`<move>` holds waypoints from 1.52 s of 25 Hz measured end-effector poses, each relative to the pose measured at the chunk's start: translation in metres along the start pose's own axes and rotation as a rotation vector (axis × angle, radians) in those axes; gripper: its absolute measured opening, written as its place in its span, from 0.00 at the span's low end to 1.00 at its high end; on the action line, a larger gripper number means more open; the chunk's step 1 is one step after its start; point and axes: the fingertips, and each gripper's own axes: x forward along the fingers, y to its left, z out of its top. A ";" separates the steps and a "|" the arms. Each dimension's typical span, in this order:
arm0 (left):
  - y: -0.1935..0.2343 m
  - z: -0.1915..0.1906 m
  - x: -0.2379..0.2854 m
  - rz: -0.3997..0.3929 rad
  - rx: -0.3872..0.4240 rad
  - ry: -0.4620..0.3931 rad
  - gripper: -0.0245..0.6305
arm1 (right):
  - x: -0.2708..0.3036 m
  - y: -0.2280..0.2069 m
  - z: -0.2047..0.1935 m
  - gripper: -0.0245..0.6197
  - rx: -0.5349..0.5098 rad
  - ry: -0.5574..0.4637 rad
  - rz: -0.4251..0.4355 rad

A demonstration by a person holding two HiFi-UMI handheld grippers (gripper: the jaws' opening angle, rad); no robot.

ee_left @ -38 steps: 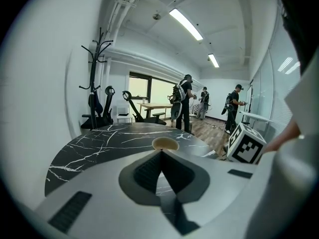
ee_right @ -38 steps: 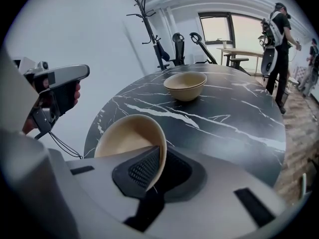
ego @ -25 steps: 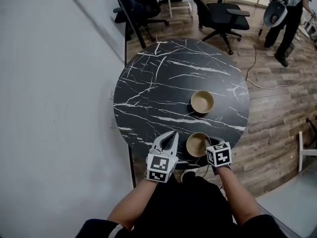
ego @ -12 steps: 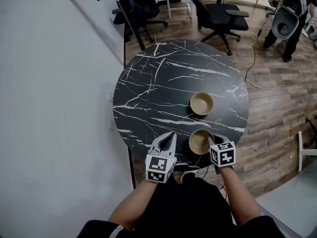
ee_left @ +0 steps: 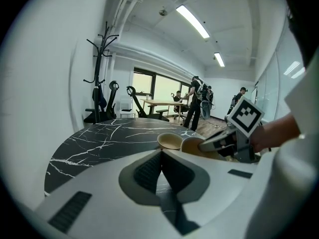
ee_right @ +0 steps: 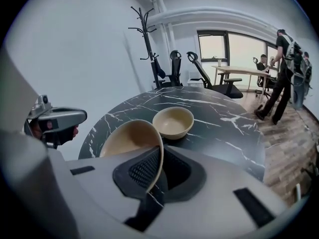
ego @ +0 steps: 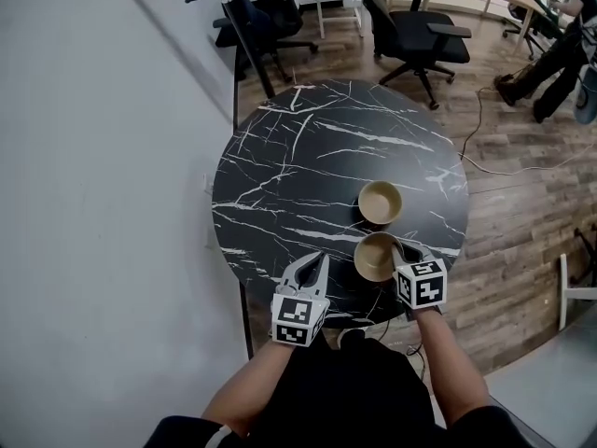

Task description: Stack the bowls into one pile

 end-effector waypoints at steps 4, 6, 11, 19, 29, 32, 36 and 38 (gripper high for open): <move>0.001 0.004 0.003 -0.001 0.001 -0.003 0.06 | 0.003 -0.003 0.026 0.07 -0.004 -0.032 0.009; 0.001 0.005 0.004 -0.003 0.001 -0.005 0.06 | 0.005 -0.006 0.037 0.07 0.003 -0.043 0.011; 0.003 0.005 0.006 -0.002 -0.004 -0.005 0.06 | 0.013 -0.020 0.060 0.07 -0.012 -0.060 -0.016; 0.009 0.007 0.006 0.009 -0.006 -0.004 0.06 | 0.029 -0.045 0.090 0.07 -0.029 -0.075 -0.059; 0.018 0.005 0.004 0.018 -0.016 0.002 0.06 | 0.071 -0.064 0.095 0.07 -0.050 0.012 -0.100; 0.022 0.007 0.001 0.020 -0.015 0.004 0.06 | 0.080 -0.067 0.093 0.08 -0.094 0.036 -0.117; 0.029 0.003 0.000 0.025 -0.022 0.009 0.06 | 0.086 -0.067 0.089 0.08 -0.117 0.052 -0.121; 0.031 0.003 0.000 0.026 -0.021 0.009 0.06 | 0.090 -0.067 0.089 0.07 -0.124 0.051 -0.123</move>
